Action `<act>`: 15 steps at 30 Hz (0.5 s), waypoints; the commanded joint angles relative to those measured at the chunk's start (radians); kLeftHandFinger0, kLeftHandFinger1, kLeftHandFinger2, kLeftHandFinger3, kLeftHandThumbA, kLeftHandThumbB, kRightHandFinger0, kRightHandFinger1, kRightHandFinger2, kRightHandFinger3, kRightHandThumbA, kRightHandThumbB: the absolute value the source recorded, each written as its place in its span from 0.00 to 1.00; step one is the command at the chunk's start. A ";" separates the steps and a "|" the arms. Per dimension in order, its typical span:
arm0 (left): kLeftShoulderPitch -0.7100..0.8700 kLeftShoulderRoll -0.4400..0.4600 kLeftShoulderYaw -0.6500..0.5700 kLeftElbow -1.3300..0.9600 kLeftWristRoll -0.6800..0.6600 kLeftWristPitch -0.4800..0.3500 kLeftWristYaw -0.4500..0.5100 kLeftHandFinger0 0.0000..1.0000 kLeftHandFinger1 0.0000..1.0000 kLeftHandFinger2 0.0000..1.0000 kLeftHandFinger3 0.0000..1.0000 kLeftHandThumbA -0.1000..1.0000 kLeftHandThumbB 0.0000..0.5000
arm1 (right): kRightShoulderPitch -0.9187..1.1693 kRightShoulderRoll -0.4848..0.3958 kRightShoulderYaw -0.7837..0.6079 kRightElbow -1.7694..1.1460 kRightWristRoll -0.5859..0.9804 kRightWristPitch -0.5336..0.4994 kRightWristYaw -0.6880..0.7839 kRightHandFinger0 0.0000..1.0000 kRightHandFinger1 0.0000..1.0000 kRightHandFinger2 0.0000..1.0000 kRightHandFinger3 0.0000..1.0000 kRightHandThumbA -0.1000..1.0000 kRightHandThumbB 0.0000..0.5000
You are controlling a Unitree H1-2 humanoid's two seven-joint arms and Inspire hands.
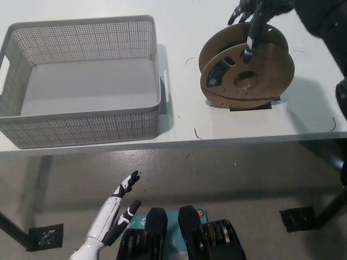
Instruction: Use the right hand to pick up a 3d printing filament and place it into a container on the left side
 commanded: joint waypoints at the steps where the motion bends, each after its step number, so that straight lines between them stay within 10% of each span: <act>1: 0.001 0.015 0.001 -0.039 -0.010 -0.035 -0.003 1.00 1.00 1.00 1.00 1.00 0.50 | -0.008 0.008 -0.014 0.002 -0.023 -0.046 0.017 1.00 1.00 1.00 1.00 1.00 0.87; 11: -0.006 0.024 0.004 -0.039 0.001 -0.035 0.003 1.00 1.00 1.00 1.00 1.00 0.51 | 0.105 0.061 0.025 0.022 -0.091 -0.069 -0.085 1.00 1.00 1.00 1.00 1.00 0.90; 15: -0.007 0.025 0.006 -0.038 -0.015 -0.035 -0.004 1.00 1.00 1.00 1.00 1.00 0.53 | 0.139 0.058 0.000 0.029 -0.082 -0.074 -0.115 1.00 1.00 1.00 1.00 0.84 0.68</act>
